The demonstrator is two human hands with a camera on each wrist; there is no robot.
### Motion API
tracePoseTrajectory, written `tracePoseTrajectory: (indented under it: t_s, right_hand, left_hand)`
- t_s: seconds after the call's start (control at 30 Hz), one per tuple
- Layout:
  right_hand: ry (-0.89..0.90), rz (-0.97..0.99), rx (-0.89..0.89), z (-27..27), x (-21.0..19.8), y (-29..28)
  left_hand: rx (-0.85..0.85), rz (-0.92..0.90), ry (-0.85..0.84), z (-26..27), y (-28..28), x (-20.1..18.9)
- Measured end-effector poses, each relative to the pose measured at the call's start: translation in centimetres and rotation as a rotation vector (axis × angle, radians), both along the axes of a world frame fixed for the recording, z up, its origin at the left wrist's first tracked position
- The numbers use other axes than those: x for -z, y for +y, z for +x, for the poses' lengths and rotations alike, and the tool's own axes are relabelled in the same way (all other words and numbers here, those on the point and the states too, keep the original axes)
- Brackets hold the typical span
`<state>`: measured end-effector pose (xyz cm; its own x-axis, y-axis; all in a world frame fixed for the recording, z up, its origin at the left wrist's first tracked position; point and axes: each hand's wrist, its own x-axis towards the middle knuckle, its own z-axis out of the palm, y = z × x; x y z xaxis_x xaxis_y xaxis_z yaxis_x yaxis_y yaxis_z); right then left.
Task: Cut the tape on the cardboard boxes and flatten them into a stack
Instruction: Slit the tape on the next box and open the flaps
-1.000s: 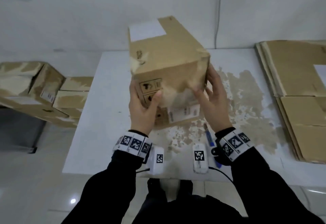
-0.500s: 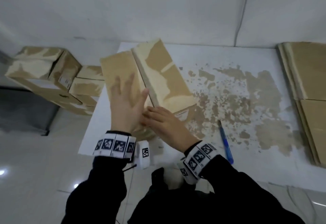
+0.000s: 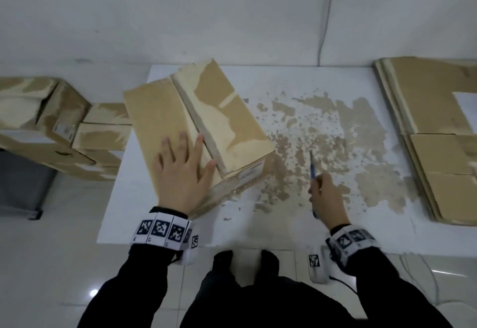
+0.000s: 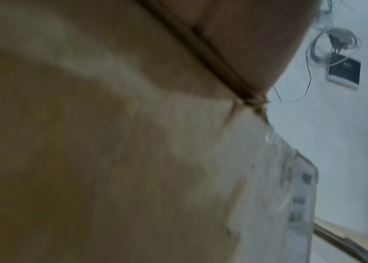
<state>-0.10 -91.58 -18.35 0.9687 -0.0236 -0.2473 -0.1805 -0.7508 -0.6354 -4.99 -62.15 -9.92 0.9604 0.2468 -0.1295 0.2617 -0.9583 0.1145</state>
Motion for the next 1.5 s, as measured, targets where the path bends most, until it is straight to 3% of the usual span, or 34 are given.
tracePoseTrajectory:
  t_s: [0.07, 0.13, 0.23, 0.3, 0.4, 0.5, 0.8, 1.0, 1.5]
  right_hand:
    - [-0.142, 0.12, 0.02, 1.7, -4.8, 2.9]
    - [-0.246, 0.16, -0.095, 3.0, -9.9, 6.7]
    - [-0.142, 0.173, -0.314, 4.5, -14.6, 13.3]
    - [-0.1, 0.097, -0.441, 5.5, -15.6, 17.8]
    - [-0.109, -0.123, -0.563, 7.6, -14.9, 23.6]
    - [-0.171, -0.223, -0.567, 9.4, -14.1, 27.0]
    - [-0.251, -0.473, -0.571, 12.0, -14.2, 29.1]
    - [-0.23, -0.375, -0.567, 12.8, -14.6, 30.3]
    - [-0.196, -0.579, -0.668, 11.9, -15.7, 31.7]
  left_hand:
    - [0.094, -0.04, 0.023, -0.4, 1.8, -0.4]
    - [0.195, -0.119, 0.003, -1.0, 4.3, -0.9]
    - [0.279, -0.336, -0.114, -1.3, 8.0, -1.5]
    - [0.307, -0.357, -0.215, -0.4, 9.6, -1.1]
    - [0.274, -0.239, -0.244, 2.0, 10.2, -0.4]
    - [0.217, -0.181, -0.183, 3.4, 10.2, 0.6]
    - [0.217, -0.207, -0.287, 3.3, 10.2, 1.8]
    - [0.217, -0.219, -0.321, 3.4, 10.2, 1.8]
    - [0.162, -0.234, -0.366, 3.8, 9.9, 2.2]
